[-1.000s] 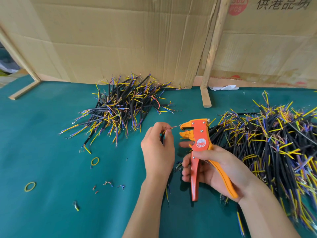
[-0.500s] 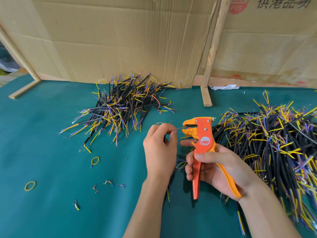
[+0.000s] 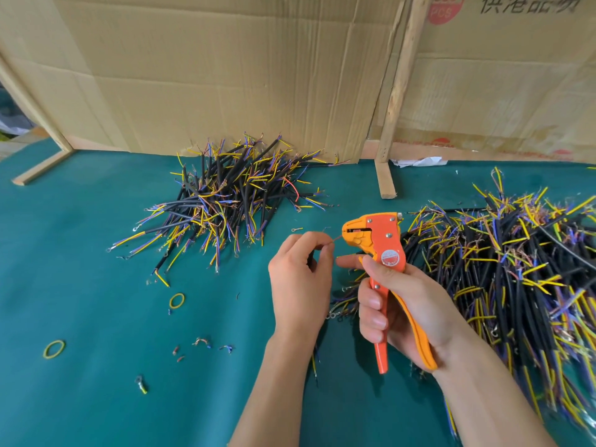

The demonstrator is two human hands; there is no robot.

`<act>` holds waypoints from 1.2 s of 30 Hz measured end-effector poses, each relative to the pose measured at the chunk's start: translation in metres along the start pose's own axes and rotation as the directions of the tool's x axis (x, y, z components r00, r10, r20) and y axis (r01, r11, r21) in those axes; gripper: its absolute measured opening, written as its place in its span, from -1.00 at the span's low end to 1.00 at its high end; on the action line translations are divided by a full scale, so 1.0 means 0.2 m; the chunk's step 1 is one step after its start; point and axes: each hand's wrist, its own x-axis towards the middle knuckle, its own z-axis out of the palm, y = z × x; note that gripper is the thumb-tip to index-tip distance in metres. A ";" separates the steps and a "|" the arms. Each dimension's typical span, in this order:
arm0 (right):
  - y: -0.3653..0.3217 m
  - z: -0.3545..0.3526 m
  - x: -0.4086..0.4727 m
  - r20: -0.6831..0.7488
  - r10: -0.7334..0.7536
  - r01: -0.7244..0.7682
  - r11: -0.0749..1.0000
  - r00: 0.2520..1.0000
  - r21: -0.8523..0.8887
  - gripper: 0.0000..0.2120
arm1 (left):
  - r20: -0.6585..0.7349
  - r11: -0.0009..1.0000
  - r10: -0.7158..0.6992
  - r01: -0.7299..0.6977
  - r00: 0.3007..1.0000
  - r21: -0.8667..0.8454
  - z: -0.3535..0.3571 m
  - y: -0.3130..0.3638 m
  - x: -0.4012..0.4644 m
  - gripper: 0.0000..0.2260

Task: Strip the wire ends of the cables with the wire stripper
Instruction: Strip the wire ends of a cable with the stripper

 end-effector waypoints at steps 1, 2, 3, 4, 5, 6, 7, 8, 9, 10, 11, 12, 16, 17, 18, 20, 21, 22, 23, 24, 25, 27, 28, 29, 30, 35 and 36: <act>0.00 0.01 0.00 -0.001 -0.015 0.015 1.000 1.000 0.011 -0.64 | 0.009 1.000 -0.005 0.005 1.000 -0.004 0.00 0.00 0.00 -0.88; 0.01 0.01 0.01 -0.002 -0.024 0.024 1.000 1.000 0.018 -0.65 | 0.019 1.000 -0.013 0.013 1.000 -0.008 0.00 0.00 0.00 -0.87; 0.01 0.02 0.01 -0.005 -0.026 0.026 0.999 1.000 0.022 -0.65 | 0.028 1.000 -0.026 0.027 0.999 -0.012 0.01 -0.01 -0.01 -0.87; 0.02 0.03 0.01 -0.009 -0.025 0.025 0.999 1.000 0.025 -0.66 | 0.035 0.999 -0.040 0.040 0.999 -0.017 0.01 -0.01 -0.01 -0.87; 0.02 0.04 0.01 -0.016 -0.024 0.025 0.999 1.000 0.026 -0.66 | 0.040 0.998 -0.051 0.052 0.998 -0.024 0.01 -0.01 -0.01 -0.87; 0.02 0.04 0.01 -0.023 -0.026 0.027 0.999 0.999 0.028 -0.66 | 0.042 0.998 -0.059 0.060 0.997 -0.028 0.01 -0.02 -0.01 -0.87; 0.02 0.04 0.01 -0.030 -0.028 0.029 0.999 0.999 0.034 -0.66 | 0.043 0.998 -0.063 0.064 0.997 -0.029 0.01 -0.02 -0.01 -0.88; 0.02 0.04 0.01 -0.037 -0.029 0.031 0.999 0.999 0.043 -0.65 | 0.044 0.997 -0.064 0.065 0.997 -0.028 0.01 -0.02 -0.01 -0.88; 0.02 0.04 0.01 -0.045 -0.031 0.033 0.998 0.999 0.053 -0.63 | 0.045 0.997 -0.065 0.067 0.997 -0.027 0.01 -0.02 -0.01 -0.89; 0.02 0.04 0.01 -0.050 -0.032 0.036 0.997 0.998 0.065 -0.61 | 0.045 0.997 -0.067 0.069 0.997 -0.027 0.01 -0.01 -0.01 -0.89; 0.02 0.04 0.01 -0.048 -0.035 0.039 0.996 0.998 0.079 -0.60 | 0.047 0.997 -0.070 0.071 0.996 -0.023 0.01 -0.01 -0.01 -0.90; 0.02 0.04 0.01 -0.040 -0.038 0.042 0.994 0.998 0.097 -0.63 | 0.046 0.997 -0.073 0.074 0.996 -0.015 0.01 -0.01 -0.01 -0.90; 0.00 0.02 0.01 -0.047 -0.048 0.055 0.984 0.998 0.167 -0.60 | -0.021 0.995 -0.097 0.097 0.995 -0.017 0.00 -0.01 0.00 -0.89; 0.00 0.00 0.00 -0.052 -0.043 0.052 0.982 0.998 0.184 -0.55 | -0.032 0.994 -0.107 0.106 0.994 -0.026 -0.01 -0.01 0.00 -0.89; -0.01 -0.01 0.00 -0.050 -0.036 0.046 0.977 0.998 0.207 -0.49 | -0.039 0.993 -0.116 0.115 0.992 -0.030 -0.01 -0.01 0.00 -0.89; -0.02 -0.03 0.00 -0.032 -0.039 0.046 0.966 0.999 0.253 -0.39 | -0.054 0.991 -0.135 0.134 0.989 -0.031 -0.01 -0.01 0.00 -0.90; -0.02 -0.03 -0.01 -0.020 -0.042 0.046 0.963 0.999 0.266 -0.38 | -0.061 0.990 -0.141 0.139 0.988 -0.032 -0.01 -0.01 0.00 -0.90; -0.02 -0.04 -0.01 -0.005 -0.037 0.037 0.963 0.999 0.268 -0.40 | -0.067 0.989 -0.143 0.141 0.987 -0.034 -0.01 -0.01 0.00 -0.90; -0.02 -0.04 -0.01 0.011 -0.023 0.020 0.966 1.000 0.259 -0.44 | -0.071 0.989 -0.143 0.141 0.987 -0.036 -0.01 -0.01 0.00 -0.90; -0.02 -0.04 -0.01 0.030 -0.005 -0.002 0.971 1.000 0.239 -0.48 | -0.073 0.989 -0.145 0.142 0.987 -0.038 -0.01 0.00 0.00 -0.90; -0.03 -0.04 -0.02 0.048 0.014 -0.024 0.977 0.999 0.210 -0.53 | -0.075 0.989 -0.148 0.145 0.986 -0.040 -0.01 0.00 0.00 -0.91; -0.03 -0.04 -0.02 0.071 0.048 -0.058 0.988 0.996 0.145 -0.60 | -0.078 0.987 -0.154 0.150 0.985 -0.051 -0.01 0.00 0.00 -0.91; -0.03 -0.03 -0.02 0.073 0.060 -0.068 0.991 0.996 0.117 -0.61 | -0.078 0.987 -0.155 0.150 0.985 -0.057 -0.02 0.00 0.00 -0.92; -0.02 -0.02 -0.02 0.074 0.068 -0.075 0.993 0.995 0.095 -0.62 | -0.076 0.987 -0.155 0.151 0.985 -0.064 -0.02 0.00 0.00 -0.92; -0.02 -0.02 -0.02 0.074 0.072 -0.078 0.994 0.995 0.078 -0.62 | -0.070 0.986 -0.156 0.151 0.985 -0.070 -0.02 0.00 0.00 -0.92; -0.01 -0.01 -0.02 0.091 0.068 -0.071 0.997 0.994 0.032 -0.49 | -0.033 0.986 -0.145 0.142 0.989 -0.086 -0.02 0.01 0.00 -0.90; -0.01 -0.01 -0.02 0.093 0.063 -0.065 0.998 0.994 0.027 -0.48 | -0.026 0.986 -0.144 0.141 0.989 -0.086 -0.02 0.01 0.00 -0.89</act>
